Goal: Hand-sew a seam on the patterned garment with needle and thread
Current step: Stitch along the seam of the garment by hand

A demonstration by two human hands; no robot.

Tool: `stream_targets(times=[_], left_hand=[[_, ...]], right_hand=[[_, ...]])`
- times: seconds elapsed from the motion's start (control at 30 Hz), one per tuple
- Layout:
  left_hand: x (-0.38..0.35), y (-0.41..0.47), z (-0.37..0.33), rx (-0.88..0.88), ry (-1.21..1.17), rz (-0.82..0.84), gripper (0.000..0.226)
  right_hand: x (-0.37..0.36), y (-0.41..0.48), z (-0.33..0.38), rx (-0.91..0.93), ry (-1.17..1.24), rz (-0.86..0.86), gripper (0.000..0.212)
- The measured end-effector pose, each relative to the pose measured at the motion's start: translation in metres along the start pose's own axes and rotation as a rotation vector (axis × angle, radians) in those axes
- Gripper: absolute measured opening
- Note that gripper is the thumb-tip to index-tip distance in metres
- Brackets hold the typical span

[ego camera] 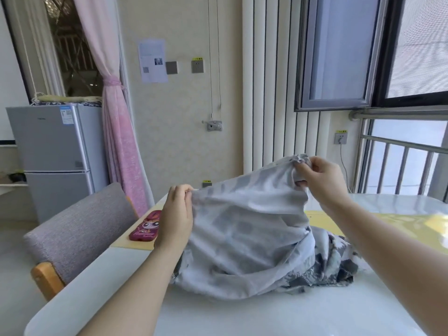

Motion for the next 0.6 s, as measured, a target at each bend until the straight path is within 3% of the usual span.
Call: stream_targets(times=[0.07, 0.17, 0.23, 0.3, 0.4, 0.5, 0.6], left_hand=[[-0.007, -0.007, 0.021, 0.081, 0.087, 0.1, 0.016], [-0.021, -0.026, 0.062, 0.408, 0.241, 0.34, 0.019], [-0.021, -0.035, 0.066, 0.535, 0.21, 0.37, 0.026], [-0.019, -0.035, 0.046, 0.476, 0.16, 0.27, 0.032], [-0.017, -0.032, -0.017, 0.196, 0.017, 0.133, 0.026], [-0.024, -0.038, -0.079, -0.058, -0.151, 0.261, 0.036], [-0.037, -0.045, -0.105, -0.079, -0.221, 0.481, 0.057]], right_hand=[[-0.001, -0.009, -0.003, -0.007, 0.018, 0.095, 0.032], [-0.011, -0.031, -0.012, -0.041, -0.037, 0.302, 0.027], [-0.014, -0.041, -0.009, -0.056, -0.038, 0.369, 0.02], [-0.017, -0.048, -0.003, -0.073, -0.034, 0.425, 0.017], [-0.02, -0.056, 0.009, -0.056, -0.094, 0.503, 0.018], [-0.022, -0.062, 0.018, -0.044, -0.127, 0.548, 0.018], [-0.021, -0.066, 0.023, -0.033, -0.12, 0.597, 0.017]])
Point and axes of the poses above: each hand's wrist, its own y-axis towards the middle knuckle, its own x-axis out of the back of the hand, z = x × y, the point moved 4 cm from there along y, towards the middle knuckle, and after that the axes turned 3 degrees about x, right-handed, at the moved point
